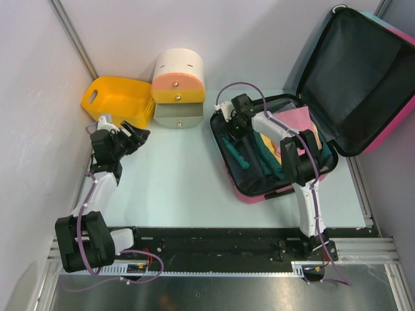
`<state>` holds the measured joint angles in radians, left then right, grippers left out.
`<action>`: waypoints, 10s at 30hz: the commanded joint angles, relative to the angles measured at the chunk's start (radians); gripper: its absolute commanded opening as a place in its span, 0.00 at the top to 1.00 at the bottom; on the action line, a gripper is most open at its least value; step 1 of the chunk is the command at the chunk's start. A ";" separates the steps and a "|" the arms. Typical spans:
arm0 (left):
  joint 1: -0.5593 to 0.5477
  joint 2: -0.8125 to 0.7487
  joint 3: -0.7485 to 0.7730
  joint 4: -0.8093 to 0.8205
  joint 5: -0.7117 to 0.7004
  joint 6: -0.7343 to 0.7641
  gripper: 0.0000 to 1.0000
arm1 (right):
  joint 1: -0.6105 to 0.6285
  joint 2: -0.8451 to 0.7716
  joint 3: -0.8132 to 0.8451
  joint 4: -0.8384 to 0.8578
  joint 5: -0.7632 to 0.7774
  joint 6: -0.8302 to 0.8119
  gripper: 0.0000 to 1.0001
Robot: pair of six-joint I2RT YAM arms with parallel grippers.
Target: Open, take out, and arrange the luggage
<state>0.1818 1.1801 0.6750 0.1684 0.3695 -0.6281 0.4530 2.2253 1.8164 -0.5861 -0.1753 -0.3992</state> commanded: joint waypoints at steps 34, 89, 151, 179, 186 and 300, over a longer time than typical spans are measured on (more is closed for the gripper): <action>0.065 -0.057 -0.005 0.011 0.029 0.039 0.23 | 0.239 0.209 0.434 0.565 -0.038 -0.698 0.66; -0.286 0.961 0.799 0.244 -0.213 -0.028 0.87 | -0.123 -0.656 -0.261 0.281 0.126 -0.233 0.13; -0.280 0.900 0.733 0.358 -0.064 -0.320 0.34 | -0.165 -0.717 -0.385 0.330 0.094 -0.237 0.10; -0.283 0.922 0.786 0.322 -0.090 -0.311 1.00 | -0.158 -0.701 -0.385 0.342 0.089 -0.257 0.11; -0.288 0.794 0.618 0.332 -0.086 -0.331 1.00 | -0.158 -0.690 -0.385 0.342 0.054 -0.234 0.10; -0.047 -0.091 -0.035 0.257 -0.040 -0.110 0.00 | 0.214 -0.029 0.421 0.132 -0.004 -0.713 0.99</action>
<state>0.1219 1.1271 0.6483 0.4004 0.3355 -0.7158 0.6617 2.1681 2.1422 -0.4831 -0.1570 -1.0927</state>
